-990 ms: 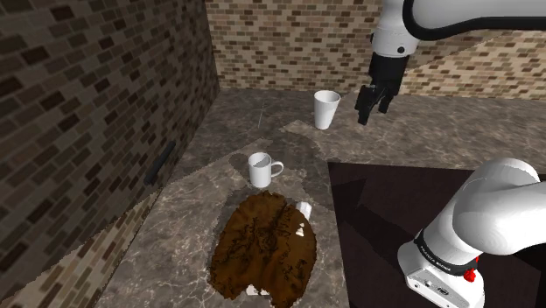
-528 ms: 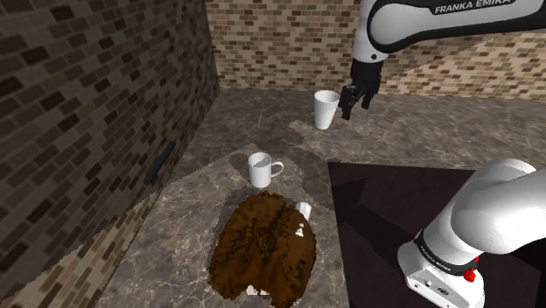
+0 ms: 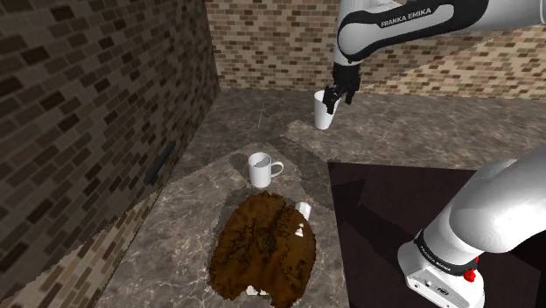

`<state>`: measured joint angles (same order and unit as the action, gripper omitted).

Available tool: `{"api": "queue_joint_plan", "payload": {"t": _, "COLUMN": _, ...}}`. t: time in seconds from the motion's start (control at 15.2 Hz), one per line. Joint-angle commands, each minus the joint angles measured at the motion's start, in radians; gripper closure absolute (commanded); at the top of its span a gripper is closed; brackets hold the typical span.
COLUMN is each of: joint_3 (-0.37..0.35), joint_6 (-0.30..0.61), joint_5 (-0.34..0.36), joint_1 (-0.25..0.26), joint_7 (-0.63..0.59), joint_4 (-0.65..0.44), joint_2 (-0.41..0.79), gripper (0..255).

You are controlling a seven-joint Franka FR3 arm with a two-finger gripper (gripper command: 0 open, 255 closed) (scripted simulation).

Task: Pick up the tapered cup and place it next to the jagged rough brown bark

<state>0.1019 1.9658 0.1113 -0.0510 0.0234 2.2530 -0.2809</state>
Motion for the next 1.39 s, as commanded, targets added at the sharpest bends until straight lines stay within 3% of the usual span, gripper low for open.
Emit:
{"api": "queue_joint_plan", "payload": {"t": 0.0, "joint_3": 0.010, "joint_6": 0.035, "joint_5": 0.007, "joint_1": -0.007, "joint_7": 0.010, "joint_4": -0.049, "joint_2": 0.075, "gripper": 0}}
{"api": "queue_joint_plan", "payload": {"t": 0.46, "joint_3": 0.041, "joint_6": 0.114, "joint_5": 0.015, "joint_1": -0.031, "joint_7": 0.047, "joint_4": -0.250, "joint_2": 0.326, "gripper": 0}}
{"api": "queue_joint_plan", "payload": {"t": 0.92, "joint_3": 0.059, "joint_6": 0.135, "joint_5": 0.004, "joint_1": -0.063, "joint_7": 0.085, "joint_4": -0.512, "joint_2": 0.579, "gripper": 0}}
{"api": "queue_joint_plan", "payload": {"t": 1.32, "joint_3": 0.060, "joint_6": 0.203, "joint_5": 0.001, "joint_1": -0.070, "joint_7": 0.087, "joint_4": -0.480, "joint_2": 0.614, "gripper": 0}}
